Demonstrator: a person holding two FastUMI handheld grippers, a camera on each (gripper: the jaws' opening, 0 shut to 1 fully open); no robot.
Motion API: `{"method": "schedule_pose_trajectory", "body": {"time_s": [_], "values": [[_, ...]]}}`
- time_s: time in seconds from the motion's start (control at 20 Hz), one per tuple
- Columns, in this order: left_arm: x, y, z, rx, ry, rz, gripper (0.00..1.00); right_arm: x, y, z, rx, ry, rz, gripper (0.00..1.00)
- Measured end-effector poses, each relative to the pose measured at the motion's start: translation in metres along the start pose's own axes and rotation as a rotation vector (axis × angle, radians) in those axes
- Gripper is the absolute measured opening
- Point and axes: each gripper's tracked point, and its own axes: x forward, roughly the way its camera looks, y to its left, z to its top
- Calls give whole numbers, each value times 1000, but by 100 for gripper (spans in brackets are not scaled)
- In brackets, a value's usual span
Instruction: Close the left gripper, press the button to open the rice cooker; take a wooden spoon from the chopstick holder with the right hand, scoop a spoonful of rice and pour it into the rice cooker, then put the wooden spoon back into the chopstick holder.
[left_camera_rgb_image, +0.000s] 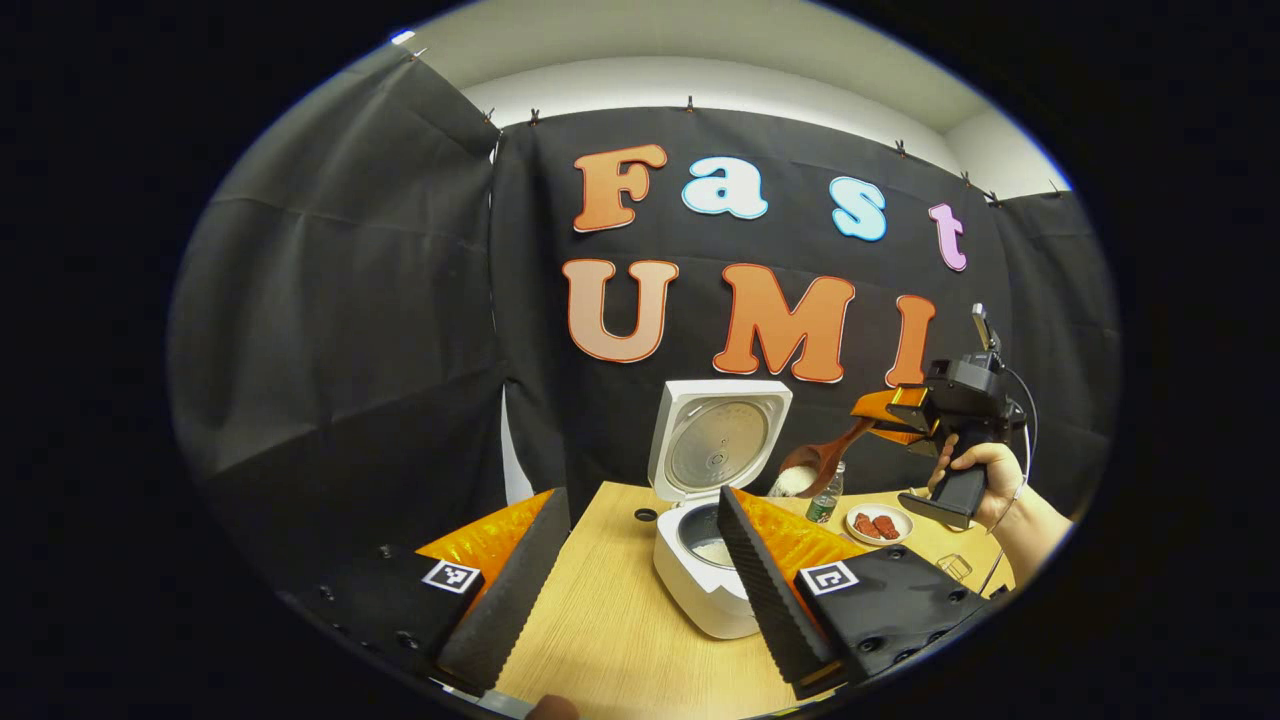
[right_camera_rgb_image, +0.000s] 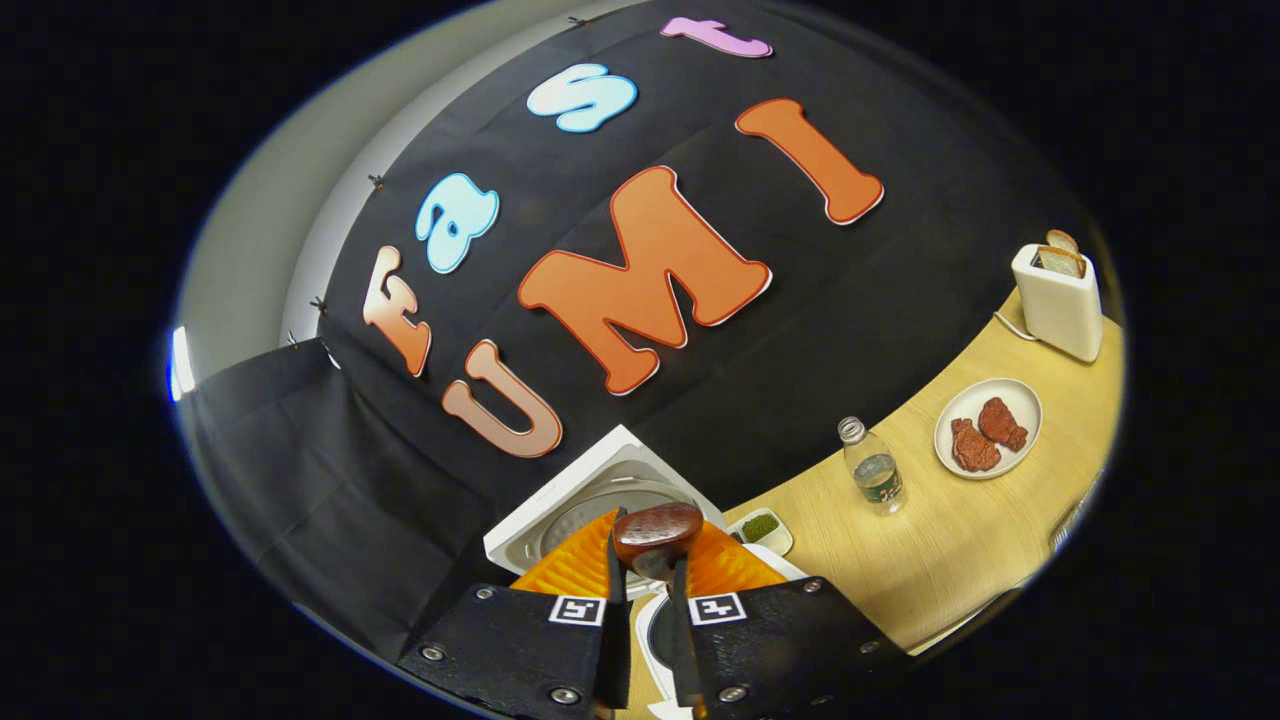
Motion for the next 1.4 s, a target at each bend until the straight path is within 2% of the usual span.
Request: {"method": "schedule_pose_trajectory", "body": {"time_s": [0.95,1.4], "values": [[5,-2,-2,13,7,-8,100,4,11,-15,-143,12,28,16],[7,-2,-8,25,17,-5,100,1,19,-19,-331,-7,57,16]]}}
